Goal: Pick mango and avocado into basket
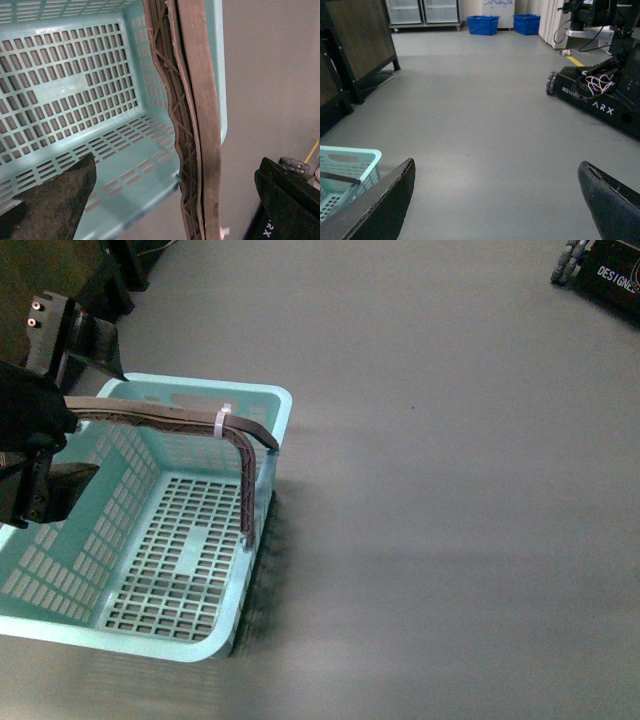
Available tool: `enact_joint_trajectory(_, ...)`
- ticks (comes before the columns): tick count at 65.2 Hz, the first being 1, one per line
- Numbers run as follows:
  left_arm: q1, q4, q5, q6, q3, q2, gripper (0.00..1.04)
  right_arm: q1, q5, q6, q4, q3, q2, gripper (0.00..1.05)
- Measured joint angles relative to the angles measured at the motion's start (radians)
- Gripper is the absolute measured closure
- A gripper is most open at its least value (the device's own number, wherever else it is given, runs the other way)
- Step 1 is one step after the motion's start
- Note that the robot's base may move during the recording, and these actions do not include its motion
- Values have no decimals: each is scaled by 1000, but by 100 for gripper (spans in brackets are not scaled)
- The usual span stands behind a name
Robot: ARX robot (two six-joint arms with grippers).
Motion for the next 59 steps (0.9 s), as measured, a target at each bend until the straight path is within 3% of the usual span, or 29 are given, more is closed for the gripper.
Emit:
enact_joint_trajectory(20, -3, -51, -15, -7, 217, 165, 8, 0, 0, 0, 0, 0, 0, 9)
enact_joint_trajectory(38, -2, -74, -30, -3, 291, 239, 9, 0, 0, 0, 0, 0, 0, 9)
enact_joint_trajectory(59, -2, -121, -40, 3, 322, 256, 63, 0, 0, 0, 0, 0, 0, 9)
